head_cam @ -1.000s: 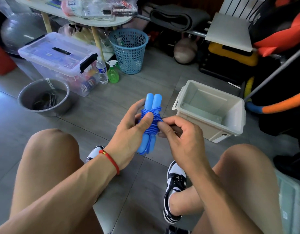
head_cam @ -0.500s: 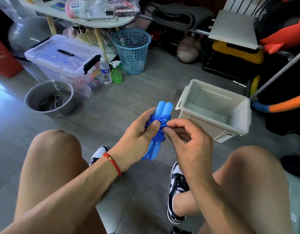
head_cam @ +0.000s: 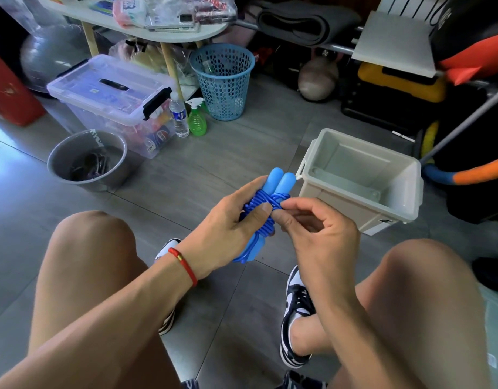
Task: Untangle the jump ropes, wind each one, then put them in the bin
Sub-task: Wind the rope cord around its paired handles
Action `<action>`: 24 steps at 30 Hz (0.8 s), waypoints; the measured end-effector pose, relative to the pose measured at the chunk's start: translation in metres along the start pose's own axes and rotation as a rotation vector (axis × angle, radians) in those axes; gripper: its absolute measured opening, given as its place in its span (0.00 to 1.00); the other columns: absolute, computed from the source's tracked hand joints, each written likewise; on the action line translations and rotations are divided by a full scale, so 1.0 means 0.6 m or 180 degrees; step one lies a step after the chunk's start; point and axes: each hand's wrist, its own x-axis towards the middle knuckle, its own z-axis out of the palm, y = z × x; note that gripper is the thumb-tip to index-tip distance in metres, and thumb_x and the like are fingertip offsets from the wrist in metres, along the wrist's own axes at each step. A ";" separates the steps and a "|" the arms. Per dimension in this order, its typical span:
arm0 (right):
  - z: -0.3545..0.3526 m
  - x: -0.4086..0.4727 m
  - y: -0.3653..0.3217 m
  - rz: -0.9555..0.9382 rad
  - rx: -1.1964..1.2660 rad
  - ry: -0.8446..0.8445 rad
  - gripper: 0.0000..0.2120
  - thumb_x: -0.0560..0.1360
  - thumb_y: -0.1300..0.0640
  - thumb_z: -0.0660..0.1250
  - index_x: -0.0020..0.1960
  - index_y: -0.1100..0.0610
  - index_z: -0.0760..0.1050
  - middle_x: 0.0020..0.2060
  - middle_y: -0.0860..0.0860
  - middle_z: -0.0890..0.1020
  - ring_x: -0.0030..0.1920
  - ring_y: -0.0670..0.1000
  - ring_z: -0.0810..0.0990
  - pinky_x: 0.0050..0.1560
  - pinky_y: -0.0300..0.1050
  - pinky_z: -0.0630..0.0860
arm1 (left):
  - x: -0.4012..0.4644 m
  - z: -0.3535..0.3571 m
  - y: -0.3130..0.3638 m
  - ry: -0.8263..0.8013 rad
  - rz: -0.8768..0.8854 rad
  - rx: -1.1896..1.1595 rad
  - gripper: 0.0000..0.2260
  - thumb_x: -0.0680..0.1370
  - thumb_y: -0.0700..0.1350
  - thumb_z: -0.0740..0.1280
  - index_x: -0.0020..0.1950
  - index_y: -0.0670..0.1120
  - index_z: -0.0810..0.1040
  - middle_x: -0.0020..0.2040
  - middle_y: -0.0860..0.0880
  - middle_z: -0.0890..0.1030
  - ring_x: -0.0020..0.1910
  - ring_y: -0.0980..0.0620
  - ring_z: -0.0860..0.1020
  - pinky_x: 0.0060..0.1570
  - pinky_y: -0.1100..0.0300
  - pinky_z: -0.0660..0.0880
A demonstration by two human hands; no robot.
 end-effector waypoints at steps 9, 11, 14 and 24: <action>0.014 -0.010 0.002 0.0172 0.0025 0.0146 0.05 0.71 0.61 0.79 0.44 0.55 0.85 0.38 0.50 0.86 0.41 0.51 0.86 0.48 0.52 0.83 | 0.000 -0.003 0.004 0.0105 0.0069 -0.0005 0.18 0.84 0.42 0.63 0.75 0.48 0.70 0.56 0.51 0.84 0.50 0.47 0.83 0.55 0.44 0.81; 0.015 -0.012 0.001 0.0234 0.0104 0.0091 0.05 0.71 0.61 0.79 0.44 0.55 0.83 0.38 0.50 0.86 0.43 0.53 0.85 0.51 0.53 0.82 | 0.000 -0.005 0.002 0.0121 0.0078 -0.0119 0.18 0.84 0.42 0.64 0.74 0.48 0.70 0.58 0.50 0.84 0.53 0.48 0.83 0.57 0.46 0.80; 0.020 -0.016 0.002 0.0336 0.0279 0.0082 0.06 0.71 0.61 0.79 0.44 0.56 0.82 0.38 0.51 0.85 0.44 0.53 0.84 0.48 0.46 0.80 | 0.000 -0.010 0.003 0.0065 0.0062 -0.0254 0.18 0.83 0.39 0.64 0.74 0.46 0.70 0.59 0.49 0.84 0.57 0.50 0.83 0.59 0.52 0.80; 0.032 -0.010 0.009 0.0067 0.0356 -0.0138 0.05 0.73 0.64 0.77 0.46 0.58 0.82 0.46 0.56 0.84 0.51 0.53 0.84 0.53 0.47 0.81 | 0.005 -0.021 0.008 0.0165 -0.0310 -0.0823 0.17 0.83 0.36 0.62 0.71 0.47 0.73 0.54 0.36 0.83 0.39 0.38 0.82 0.46 0.40 0.83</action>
